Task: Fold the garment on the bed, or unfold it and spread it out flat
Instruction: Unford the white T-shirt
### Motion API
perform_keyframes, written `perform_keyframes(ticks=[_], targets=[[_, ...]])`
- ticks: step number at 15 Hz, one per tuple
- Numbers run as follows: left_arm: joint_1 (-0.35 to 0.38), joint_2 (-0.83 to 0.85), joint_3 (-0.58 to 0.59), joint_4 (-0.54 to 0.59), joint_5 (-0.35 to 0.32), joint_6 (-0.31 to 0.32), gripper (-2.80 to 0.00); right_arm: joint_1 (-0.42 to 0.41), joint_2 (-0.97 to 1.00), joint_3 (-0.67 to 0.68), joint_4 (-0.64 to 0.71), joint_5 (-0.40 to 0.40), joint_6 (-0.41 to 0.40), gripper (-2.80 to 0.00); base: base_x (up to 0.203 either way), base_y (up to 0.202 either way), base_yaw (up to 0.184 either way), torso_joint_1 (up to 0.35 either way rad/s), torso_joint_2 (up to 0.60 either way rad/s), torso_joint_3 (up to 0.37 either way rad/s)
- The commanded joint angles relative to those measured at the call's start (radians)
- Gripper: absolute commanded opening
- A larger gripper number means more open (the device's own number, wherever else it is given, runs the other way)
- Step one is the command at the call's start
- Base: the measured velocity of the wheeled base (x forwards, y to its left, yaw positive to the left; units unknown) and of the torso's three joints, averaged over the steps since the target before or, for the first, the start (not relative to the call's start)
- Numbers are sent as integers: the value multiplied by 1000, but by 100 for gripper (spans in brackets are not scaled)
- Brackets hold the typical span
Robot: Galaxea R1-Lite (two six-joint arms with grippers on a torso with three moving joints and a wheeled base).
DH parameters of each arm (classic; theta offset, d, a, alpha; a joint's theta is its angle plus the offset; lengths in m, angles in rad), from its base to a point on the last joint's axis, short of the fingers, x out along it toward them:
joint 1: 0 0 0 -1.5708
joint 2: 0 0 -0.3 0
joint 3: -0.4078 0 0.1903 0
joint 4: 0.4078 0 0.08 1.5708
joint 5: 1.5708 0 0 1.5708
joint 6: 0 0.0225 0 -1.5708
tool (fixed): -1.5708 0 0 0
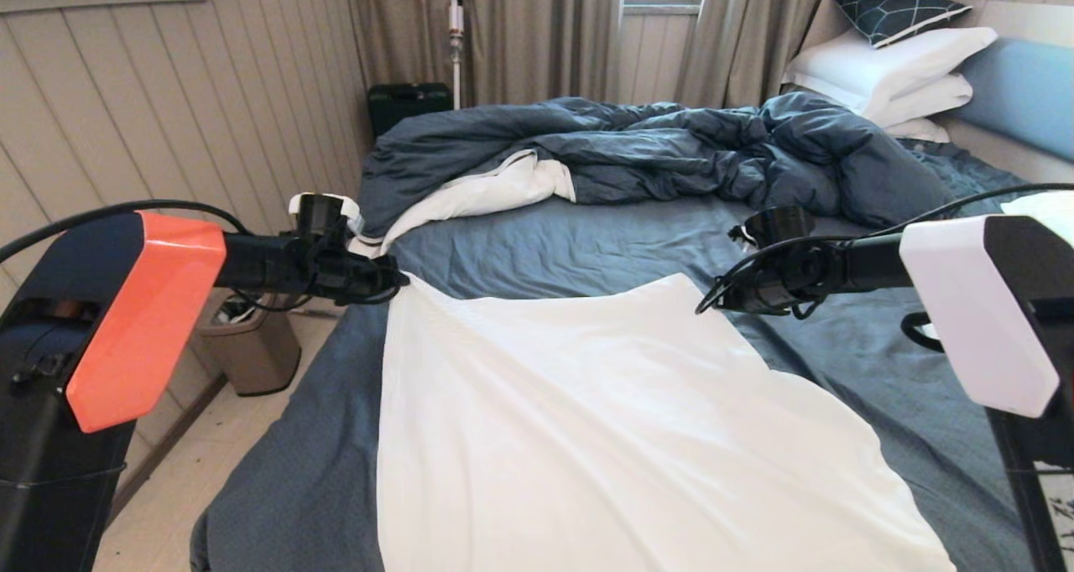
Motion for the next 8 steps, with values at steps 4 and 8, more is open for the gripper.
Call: perform_keyframes(ticks=[4, 8], targets=[[17, -49, 30, 1, -7, -2, 0, -40, -46, 53, 4, 6, 16, 0, 0, 0, 0, 0, 0, 0], [18, -91, 91, -1, -8, -2, 0, -75, -99, 130, 4, 37, 21, 0, 0, 0, 0, 0, 0, 0]])
